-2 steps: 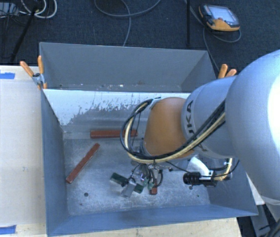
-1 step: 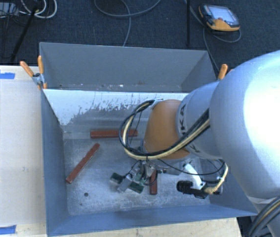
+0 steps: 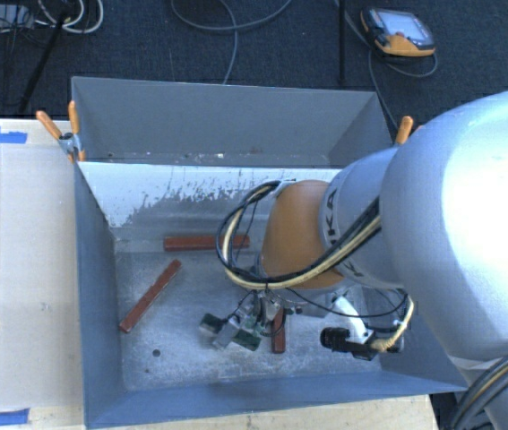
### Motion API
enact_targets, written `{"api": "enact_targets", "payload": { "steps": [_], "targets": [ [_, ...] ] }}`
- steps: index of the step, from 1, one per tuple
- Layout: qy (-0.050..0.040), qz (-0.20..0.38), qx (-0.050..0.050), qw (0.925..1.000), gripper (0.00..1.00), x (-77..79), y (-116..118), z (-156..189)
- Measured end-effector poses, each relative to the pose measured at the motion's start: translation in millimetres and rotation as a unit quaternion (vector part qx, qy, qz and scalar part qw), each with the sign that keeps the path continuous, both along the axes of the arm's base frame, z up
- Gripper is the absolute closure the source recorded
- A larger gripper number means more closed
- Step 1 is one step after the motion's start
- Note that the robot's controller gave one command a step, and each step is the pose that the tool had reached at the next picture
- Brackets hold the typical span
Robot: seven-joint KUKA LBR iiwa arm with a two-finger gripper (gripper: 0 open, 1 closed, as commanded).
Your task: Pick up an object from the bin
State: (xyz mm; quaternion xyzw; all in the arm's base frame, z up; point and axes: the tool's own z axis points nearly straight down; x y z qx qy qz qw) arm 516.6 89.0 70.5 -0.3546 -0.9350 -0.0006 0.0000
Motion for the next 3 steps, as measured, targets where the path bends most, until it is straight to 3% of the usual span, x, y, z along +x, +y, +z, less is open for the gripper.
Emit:
{"api": "enact_targets", "payload": {
  "steps": [1, 3],
  "targets": [
    [-0.0007, 0.000, -0.001, 1.0000, 1.00, 0.6, -0.6, 0.2],
    [-0.0026, 0.003, 0.000, 1.0000, 1.00, 3.3, -0.9, 126.7]
  ]
}}
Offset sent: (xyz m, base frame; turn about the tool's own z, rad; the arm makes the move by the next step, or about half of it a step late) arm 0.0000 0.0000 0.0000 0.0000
